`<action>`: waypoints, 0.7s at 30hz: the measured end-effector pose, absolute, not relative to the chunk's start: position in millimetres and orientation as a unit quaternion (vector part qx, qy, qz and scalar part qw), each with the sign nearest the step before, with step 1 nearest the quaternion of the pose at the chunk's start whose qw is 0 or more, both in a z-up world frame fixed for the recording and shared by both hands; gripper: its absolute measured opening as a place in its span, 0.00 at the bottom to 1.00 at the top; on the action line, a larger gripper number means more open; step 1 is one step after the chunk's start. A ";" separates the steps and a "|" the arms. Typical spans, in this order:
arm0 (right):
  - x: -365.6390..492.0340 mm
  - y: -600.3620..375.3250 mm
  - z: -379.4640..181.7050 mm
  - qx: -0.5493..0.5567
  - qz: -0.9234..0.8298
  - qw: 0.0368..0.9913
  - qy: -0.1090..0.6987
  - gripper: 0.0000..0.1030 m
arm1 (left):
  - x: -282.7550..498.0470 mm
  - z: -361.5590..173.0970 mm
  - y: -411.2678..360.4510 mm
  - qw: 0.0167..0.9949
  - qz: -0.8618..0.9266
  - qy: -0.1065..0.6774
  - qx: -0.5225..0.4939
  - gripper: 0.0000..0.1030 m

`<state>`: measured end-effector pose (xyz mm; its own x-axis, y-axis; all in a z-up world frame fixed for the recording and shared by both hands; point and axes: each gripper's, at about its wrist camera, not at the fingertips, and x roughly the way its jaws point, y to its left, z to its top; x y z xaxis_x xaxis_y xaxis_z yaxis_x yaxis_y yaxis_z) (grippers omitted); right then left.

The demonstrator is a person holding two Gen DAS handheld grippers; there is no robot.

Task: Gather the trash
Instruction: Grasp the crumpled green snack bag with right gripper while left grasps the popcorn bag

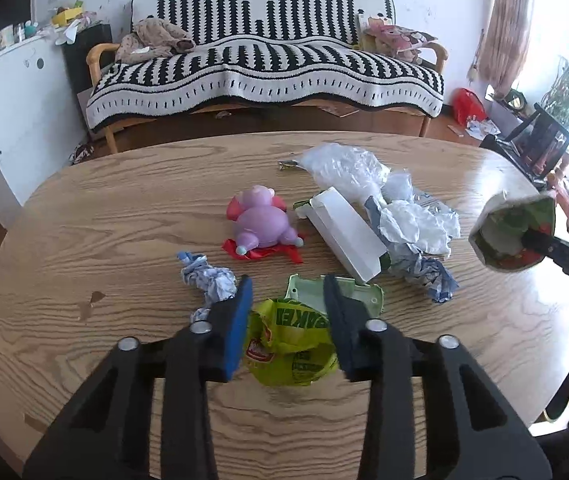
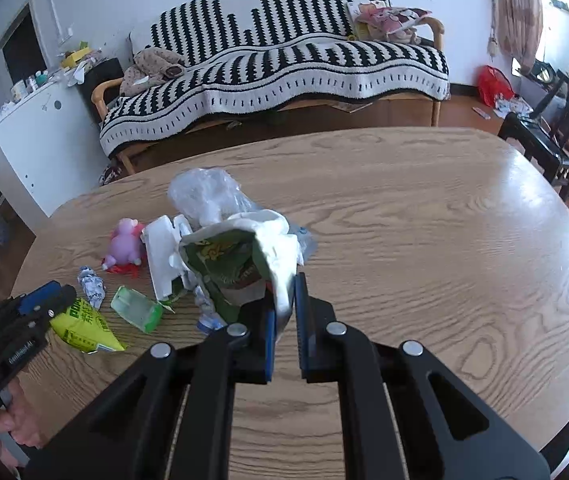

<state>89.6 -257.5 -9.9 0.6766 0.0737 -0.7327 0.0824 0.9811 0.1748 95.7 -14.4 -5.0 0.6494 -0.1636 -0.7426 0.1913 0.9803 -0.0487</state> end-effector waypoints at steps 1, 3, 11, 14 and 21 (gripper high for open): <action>88.7 -260.1 -10.4 0.104 -0.001 0.908 0.406 0.09 | 96.2 -4.8 -13.2 0.906 -0.102 0.410 0.012 0.00; 87.6 -260.6 -6.5 0.107 0.001 0.910 0.402 0.09 | 96.0 -3.0 -10.2 0.906 -0.106 0.409 0.000 0.00; 87.1 -266.0 -4.5 0.114 0.014 0.908 0.402 0.09 | 78.7 -4.3 -16.3 0.901 -0.146 0.408 0.028 0.56; 88.0 -267.4 -1.5 0.114 0.019 0.909 0.400 0.09 | 67.4 -4.3 -27.1 0.909 -0.148 0.386 0.062 0.94; 88.8 -273.3 0.1 0.124 0.022 0.906 0.404 0.09 | 71.5 -44.4 -53.7 0.881 -0.154 0.427 0.134 0.94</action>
<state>88.8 -273.3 0.1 0.6729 0.1404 -0.7263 0.0602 0.9682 0.2429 71.5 -53.7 -44.4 0.5873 -0.1572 -0.7940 0.3861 0.9166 0.1041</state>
